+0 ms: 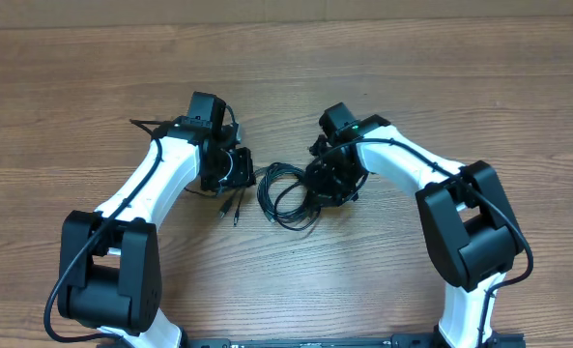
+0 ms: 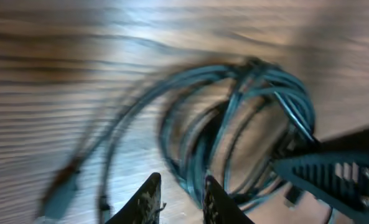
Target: Untangle cables
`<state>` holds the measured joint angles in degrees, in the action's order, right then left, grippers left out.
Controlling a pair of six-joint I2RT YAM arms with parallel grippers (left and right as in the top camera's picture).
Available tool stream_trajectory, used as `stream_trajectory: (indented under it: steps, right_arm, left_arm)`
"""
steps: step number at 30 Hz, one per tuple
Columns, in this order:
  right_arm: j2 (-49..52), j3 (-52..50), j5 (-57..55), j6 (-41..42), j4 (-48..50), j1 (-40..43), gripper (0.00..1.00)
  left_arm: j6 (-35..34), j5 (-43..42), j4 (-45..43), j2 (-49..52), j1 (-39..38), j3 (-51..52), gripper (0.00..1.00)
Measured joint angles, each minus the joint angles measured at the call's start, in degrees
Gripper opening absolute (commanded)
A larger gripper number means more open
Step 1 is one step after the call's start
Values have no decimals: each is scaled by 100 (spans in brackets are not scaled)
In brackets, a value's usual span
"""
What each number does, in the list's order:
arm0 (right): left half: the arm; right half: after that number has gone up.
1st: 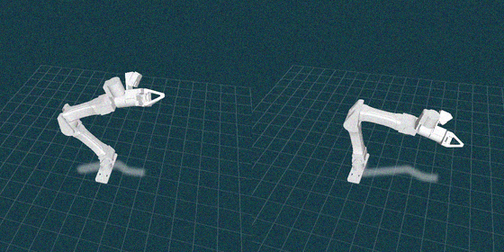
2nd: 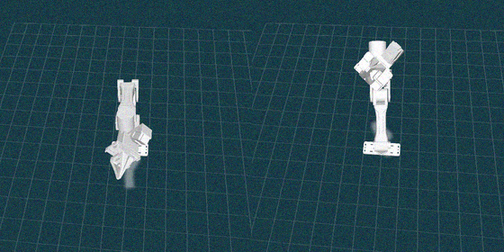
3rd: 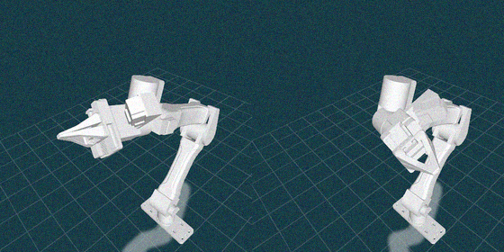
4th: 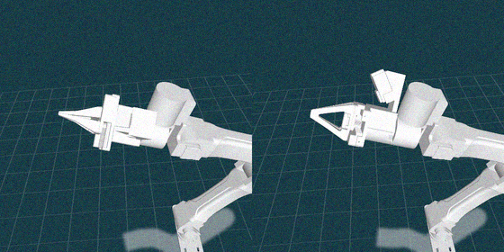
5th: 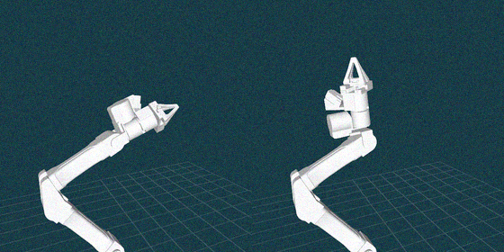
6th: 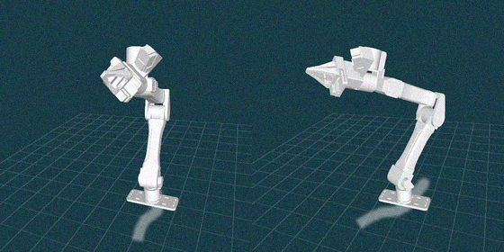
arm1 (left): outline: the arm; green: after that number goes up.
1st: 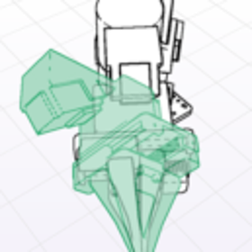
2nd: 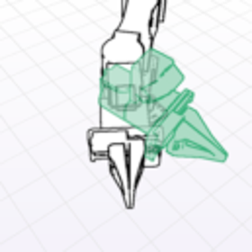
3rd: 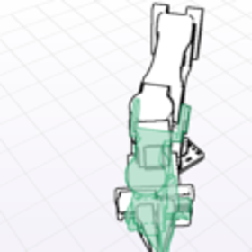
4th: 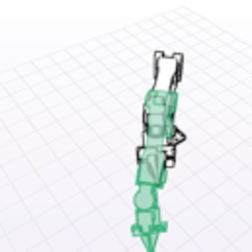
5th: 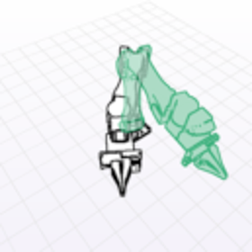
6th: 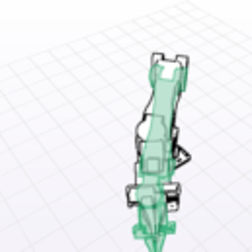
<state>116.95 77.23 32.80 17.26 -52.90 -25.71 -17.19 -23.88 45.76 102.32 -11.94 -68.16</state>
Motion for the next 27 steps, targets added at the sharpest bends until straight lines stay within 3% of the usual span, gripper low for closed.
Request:
stream_trajectory:
  steps: [5,11,18,19,21,22,27]
  right_arm:
    - [0,0,765,-129,-4,245,4]
    - [0,0,1375,-184,-7,317,4]
    - [0,0,1639,-195,-4,317,4]
    - [0,0,1657,-195,-4,317,4]
    - [0,0,1707,-195,9,317,4]
    - [0,0,1746,-197,26,317,4]
    - [0,0,1840,-203,81,317,5]
  left_arm:
    - [114,-398,109,0,0,0,24]
    - [157,-605,118,0,0,0,39]
    - [160,-660,162,0,0,0,41]
    - [160,-660,179,0,0,0,40]
    - [151,-673,188,0,0,0,25]
    - [168,-684,186,0,0,0,4]
    - [278,-741,138,0,11,2,4]
